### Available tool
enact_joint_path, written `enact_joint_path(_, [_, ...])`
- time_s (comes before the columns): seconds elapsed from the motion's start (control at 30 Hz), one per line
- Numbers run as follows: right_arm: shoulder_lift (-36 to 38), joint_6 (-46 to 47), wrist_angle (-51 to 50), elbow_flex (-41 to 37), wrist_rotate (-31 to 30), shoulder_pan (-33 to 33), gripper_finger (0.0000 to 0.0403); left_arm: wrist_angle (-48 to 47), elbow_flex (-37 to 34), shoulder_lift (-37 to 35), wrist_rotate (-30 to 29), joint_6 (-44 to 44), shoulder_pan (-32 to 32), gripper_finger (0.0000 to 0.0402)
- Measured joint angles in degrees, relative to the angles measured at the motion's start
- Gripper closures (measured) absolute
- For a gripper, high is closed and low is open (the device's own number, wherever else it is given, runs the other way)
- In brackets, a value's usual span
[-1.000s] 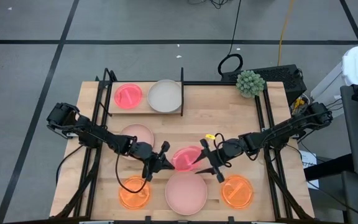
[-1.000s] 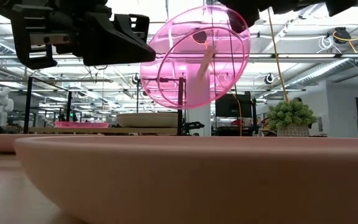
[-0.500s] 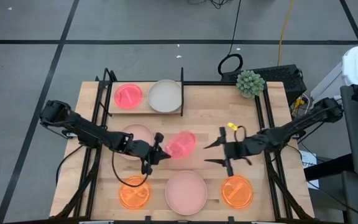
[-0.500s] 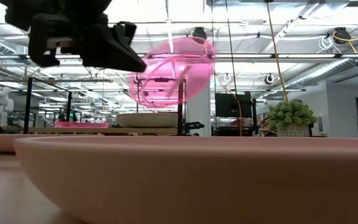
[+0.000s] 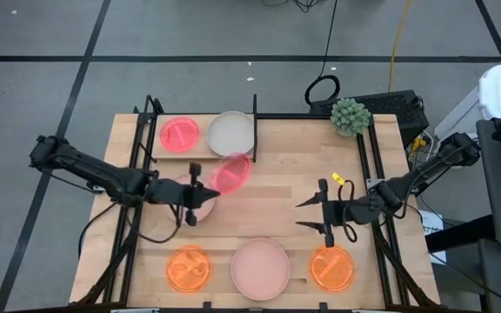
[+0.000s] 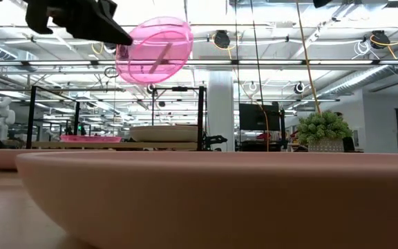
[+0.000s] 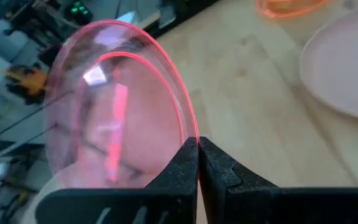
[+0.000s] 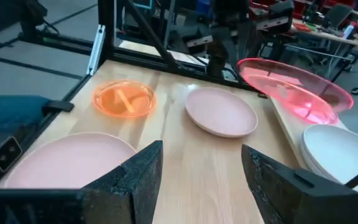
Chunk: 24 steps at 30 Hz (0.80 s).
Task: Place and stack plates onto a shelf
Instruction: Stack the pink transparent plate on top of the pink transparent plate on the shelf
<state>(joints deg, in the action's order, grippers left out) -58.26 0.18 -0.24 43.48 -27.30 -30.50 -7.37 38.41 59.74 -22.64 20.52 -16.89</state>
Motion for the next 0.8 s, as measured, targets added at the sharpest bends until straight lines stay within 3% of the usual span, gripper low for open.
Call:
enact_joint_path(0.37, [-0.1, 8.6, 3.3, -2.7, 0.1, 0.0, 0.0204, -11.8, 0.0, -7.1, -11.9, -4.0, 1.2, 0.0398])
enact_joint_path(0.53, [-0.1, 11.1, 9.9, -6.8, 0.0, 0.0, 0.0204, -17.6, 0.0, -7.3, -15.9, -9.6, 6.0, 0.0398])
enact_joint_path(0.8, [-0.1, 10.5, 13.9, -8.9, 0.0, 0.5, 0.0204, -23.6, 0.0, -7.3, -15.8, -14.4, 16.4, 0.0398])
